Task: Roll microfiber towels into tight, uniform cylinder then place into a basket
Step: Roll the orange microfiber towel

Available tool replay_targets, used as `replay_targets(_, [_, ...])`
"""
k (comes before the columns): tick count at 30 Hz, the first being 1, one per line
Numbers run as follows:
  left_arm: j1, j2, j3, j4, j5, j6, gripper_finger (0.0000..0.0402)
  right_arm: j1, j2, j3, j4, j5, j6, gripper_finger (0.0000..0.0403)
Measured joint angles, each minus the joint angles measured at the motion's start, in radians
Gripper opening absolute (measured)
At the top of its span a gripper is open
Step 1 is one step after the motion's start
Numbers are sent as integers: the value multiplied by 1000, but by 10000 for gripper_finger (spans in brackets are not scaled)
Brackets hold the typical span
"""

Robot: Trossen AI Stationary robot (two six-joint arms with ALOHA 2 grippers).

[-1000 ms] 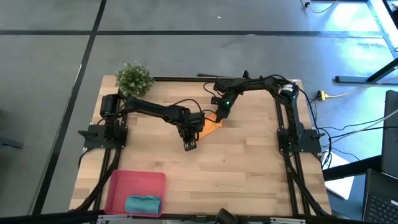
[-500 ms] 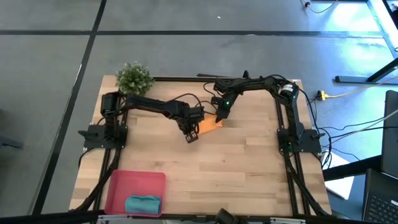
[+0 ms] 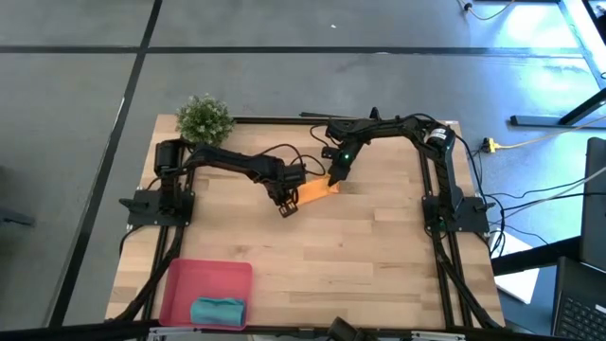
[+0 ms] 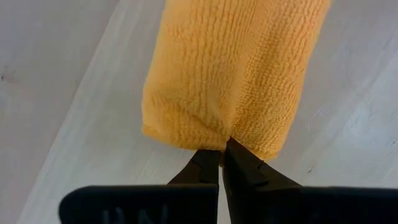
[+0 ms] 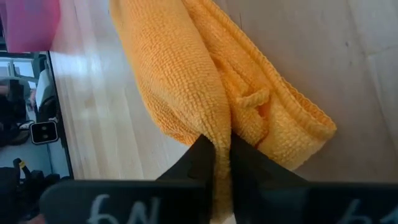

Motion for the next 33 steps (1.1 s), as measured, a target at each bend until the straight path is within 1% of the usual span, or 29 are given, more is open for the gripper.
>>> replay_targets(3, [0, -3, -17, 29, 0, 0, 0, 0, 0, 0, 6, -1, 19, 55])
replay_targets(11, [0, -3, -20, 35, 0, 1, 0, 0, 0, 0, 17, -14, 25, 126])
replay_targets(15, [0, -3, -20, 37, 0, 5, 0, -2, 0, 12, 12, -23, 50, 148])
replay_targets(19, [0, -2, -20, 38, 0, 6, 0, -23, 0, 32, -20, -76, 31, 153])
replay_targets(20, [0, -2, -20, 38, 0, 6, 0, -28, -5, 36, -19, -74, 25, 153])
replay_targets(27, [0, -2, -20, 38, -1, 4, 0, -58, -85, 53, -14, 4, 14, 149])
replay_targets(33, [0, -1, -21, 38, 0, 2, 0, -72, -156, 45, -9, 14, -40, 149])
